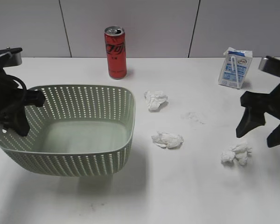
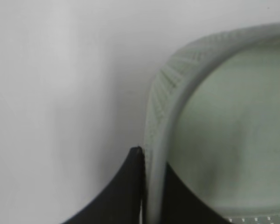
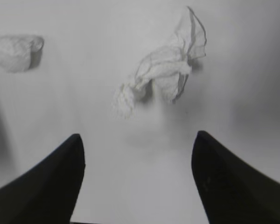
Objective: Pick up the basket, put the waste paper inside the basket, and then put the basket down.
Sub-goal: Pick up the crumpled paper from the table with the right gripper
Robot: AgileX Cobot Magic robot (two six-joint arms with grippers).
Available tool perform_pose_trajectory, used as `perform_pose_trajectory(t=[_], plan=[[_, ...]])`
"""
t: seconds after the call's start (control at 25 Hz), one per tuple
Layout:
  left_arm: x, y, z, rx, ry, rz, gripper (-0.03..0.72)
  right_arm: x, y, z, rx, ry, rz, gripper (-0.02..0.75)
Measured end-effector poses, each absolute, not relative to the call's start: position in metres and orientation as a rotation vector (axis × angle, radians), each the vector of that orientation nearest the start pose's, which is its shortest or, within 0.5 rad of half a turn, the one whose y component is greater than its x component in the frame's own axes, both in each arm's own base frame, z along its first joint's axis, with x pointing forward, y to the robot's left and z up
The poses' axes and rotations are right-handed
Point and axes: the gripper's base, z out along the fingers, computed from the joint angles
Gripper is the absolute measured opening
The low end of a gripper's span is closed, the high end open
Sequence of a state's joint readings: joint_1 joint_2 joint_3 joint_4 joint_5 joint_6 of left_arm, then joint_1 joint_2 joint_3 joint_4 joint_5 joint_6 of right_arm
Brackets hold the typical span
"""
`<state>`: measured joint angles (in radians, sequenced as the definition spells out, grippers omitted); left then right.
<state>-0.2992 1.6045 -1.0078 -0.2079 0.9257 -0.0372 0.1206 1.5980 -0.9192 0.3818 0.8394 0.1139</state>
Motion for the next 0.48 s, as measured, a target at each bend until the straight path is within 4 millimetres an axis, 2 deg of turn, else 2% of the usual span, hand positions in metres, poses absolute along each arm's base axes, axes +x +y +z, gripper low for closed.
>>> perform_pose_trajectory(t=[0.12,0.24,0.36,0.48], plan=[[0.273,-0.1,0.212,0.223,3.014,-0.295,0.006,0.303,0.063,0.167,0.468,3.062,0.461,0.538],[0.274,-0.1,0.212,0.223,3.013,-0.295,0.006,0.318,0.069,0.143,0.546,3.127,0.436,0.538],[0.274,-0.1,0.212,0.223,3.013,-0.295,0.006,0.324,0.075,0.128,0.578,3.164,0.38,0.536],[0.274,-0.1,0.212,0.223,3.012,-0.295,0.006,0.324,0.078,0.12,0.584,3.188,0.302,0.496]])
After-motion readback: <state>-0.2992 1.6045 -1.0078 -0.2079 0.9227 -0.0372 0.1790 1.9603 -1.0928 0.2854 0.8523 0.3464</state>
